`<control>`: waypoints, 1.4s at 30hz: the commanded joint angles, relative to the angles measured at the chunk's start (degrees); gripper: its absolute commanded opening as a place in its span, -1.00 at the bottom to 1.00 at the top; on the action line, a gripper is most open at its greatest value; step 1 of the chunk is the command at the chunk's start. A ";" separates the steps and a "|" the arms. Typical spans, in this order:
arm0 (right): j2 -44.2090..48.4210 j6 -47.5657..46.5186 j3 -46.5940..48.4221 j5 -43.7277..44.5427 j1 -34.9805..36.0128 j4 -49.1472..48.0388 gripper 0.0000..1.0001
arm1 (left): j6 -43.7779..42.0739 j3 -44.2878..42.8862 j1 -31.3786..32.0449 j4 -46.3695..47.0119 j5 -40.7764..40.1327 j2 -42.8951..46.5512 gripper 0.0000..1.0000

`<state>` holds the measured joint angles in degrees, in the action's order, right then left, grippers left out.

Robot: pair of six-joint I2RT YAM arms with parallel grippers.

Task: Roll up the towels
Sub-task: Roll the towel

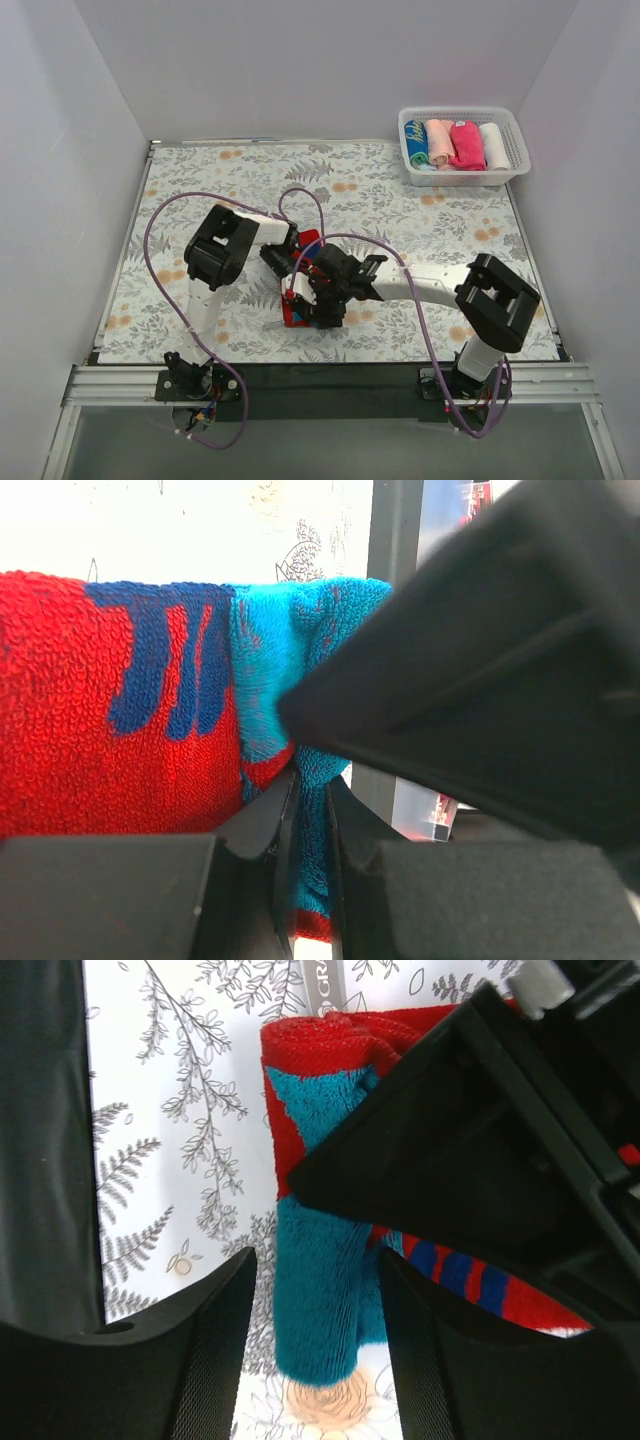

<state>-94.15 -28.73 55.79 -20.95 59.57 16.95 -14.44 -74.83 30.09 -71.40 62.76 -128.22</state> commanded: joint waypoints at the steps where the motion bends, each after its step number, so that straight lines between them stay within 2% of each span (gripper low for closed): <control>1: -2.70 -0.71 -0.15 -0.32 0.46 -4.12 -0.02 | -5.60 -0.76 -0.82 11.37 -13.98 -2.73 -0.99; 3: -4.11 -0.63 -0.51 -1.11 0.46 -4.29 -0.03 | -5.60 -1.11 -1.08 11.63 -13.81 -2.38 -0.97; 4: -4.55 -0.02 -0.59 -1.46 0.46 -4.38 -0.11 | -5.78 -1.37 -1.34 11.72 -13.72 -2.12 -0.95; 5: -5.42 0.25 -0.42 -1.38 0.46 -4.38 -0.30 | -5.78 -1.81 -1.52 11.63 -13.63 -1.94 -0.94; 6: -5.69 0.52 -0.51 -1.29 0.46 -4.29 -0.39 | -5.87 -2.07 -1.61 11.46 -13.63 -1.59 -0.93; 7: -5.87 0.95 -0.51 -1.55 0.46 -4.12 -0.61 | -5.95 -2.34 -1.96 11.37 -13.46 -1.16 -0.85; 10: -6.22 1.92 -0.77 -2.60 0.28 -2.81 -0.97 | -6.13 -2.95 -3.01 11.19 -13.37 0.86 -0.67; 13: -6.14 2.97 -0.68 -4.45 -0.42 -0.61 -0.97 | -6.39 -3.66 -4.85 11.19 -13.80 3.93 -0.54; 14: -6.22 3.76 -0.51 -4.71 -0.86 0.09 -0.97 | -6.39 -3.92 -5.56 11.10 -13.89 4.82 -0.40; 15: -6.22 4.12 0.02 -4.89 -1.12 0.97 -0.97 | -6.57 -4.71 -6.35 10.84 -13.90 5.61 -0.38; 16: -6.57 4.38 0.37 -5.41 -1.38 2.81 -0.97 | -6.66 -4.97 -8.27 10.67 -13.72 7.18 -0.17; 25: -9.82 7.72 4.58 -12.70 -5.25 11.07 -0.97 | -6.32 -5.52 -22.85 10.92 -14.86 17.03 -0.08; 28: -13.84 7.55 8.27 -17.25 -6.83 14.50 -0.97 | -5.43 -2.70 -26.12 14.61 -15.91 25.54 0.04; 32: -21.24 5.80 15.11 -23.16 -10.25 20.04 -0.97 | -5.60 4.66 -26.13 15.67 -19.42 36.88 0.20; 33: -22.56 5.44 15.92 -25.26 -10.87 22.14 -0.97 | -5.78 5.91 -26.22 15.93 -20.30 39.78 0.35; 34: -24.57 5.35 16.71 -26.24 -11.40 22.86 -0.97 | -5.60 7.57 -26.04 16.37 -21.36 44.94 0.72; 35: -25.55 5.00 17.50 -27.12 -12.36 23.47 -0.97 | -4.04 9.85 -25.96 17.86 -22.06 48.04 0.88; 37: -27.92 4.48 19.61 -28.70 -13.16 25.23 -0.97 | 0.35 12.76 -25.96 20.93 -24.25 56.45 0.96; 38: -28.71 4.21 20.32 -29.06 -13.60 25.67 -0.97 | 5.07 14.60 -25.96 27.39 -26.96 59.11 0.96; 39: -29.59 3.69 21.98 -29.67 -13.78 27.16 -0.97 | 13.99 17.75 -25.96 30.06 -30.12 61.49 0.96; 40: -31.43 3.51 22.69 -30.20 -13.95 27.87 -0.97 | 14.08 18.48 -26.13 30.78 -27.54 63.86 0.96; 42: -33.02 3.33 23.75 -31.60 -14.48 29.36 -0.97 | 7.10 19.10 -26.04 26.59 -18.25 67.31 0.96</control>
<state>-122.89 -22.55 78.72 -54.83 45.32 40.93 -9.17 -57.36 4.19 -47.55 39.51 -64.05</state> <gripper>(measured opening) 0.053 0.981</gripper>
